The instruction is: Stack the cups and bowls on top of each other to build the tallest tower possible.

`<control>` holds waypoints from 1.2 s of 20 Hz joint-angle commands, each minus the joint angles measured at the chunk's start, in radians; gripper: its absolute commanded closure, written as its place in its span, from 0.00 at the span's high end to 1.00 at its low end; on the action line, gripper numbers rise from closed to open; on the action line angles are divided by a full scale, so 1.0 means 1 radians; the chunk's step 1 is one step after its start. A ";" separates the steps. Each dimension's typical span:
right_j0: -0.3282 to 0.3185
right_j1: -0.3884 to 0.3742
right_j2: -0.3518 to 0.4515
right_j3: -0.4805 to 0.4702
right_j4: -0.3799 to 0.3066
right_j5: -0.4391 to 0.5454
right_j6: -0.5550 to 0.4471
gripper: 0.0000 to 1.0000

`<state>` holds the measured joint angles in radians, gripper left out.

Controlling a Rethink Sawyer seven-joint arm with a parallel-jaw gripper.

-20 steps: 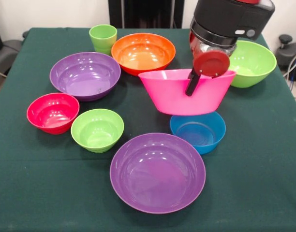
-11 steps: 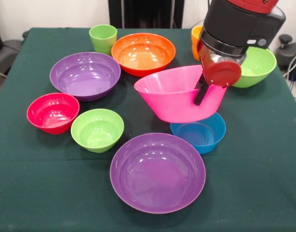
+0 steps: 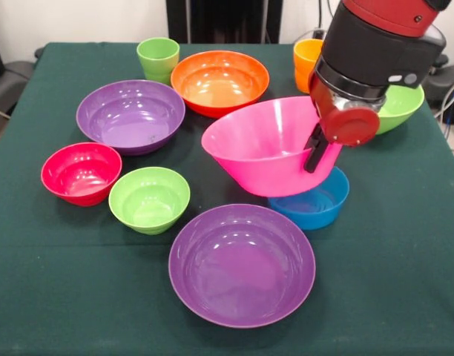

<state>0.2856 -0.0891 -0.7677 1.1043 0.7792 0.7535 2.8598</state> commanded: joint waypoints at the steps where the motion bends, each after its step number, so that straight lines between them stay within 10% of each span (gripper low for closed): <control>1: 0.013 0.080 0.117 -0.129 -0.013 0.000 0.175 0.00; 24: 0.086 0.041 0.085 -0.157 0.058 0.176 0.322 0.00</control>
<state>0.3254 -0.0303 -0.8091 0.9792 0.7876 0.8348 2.8596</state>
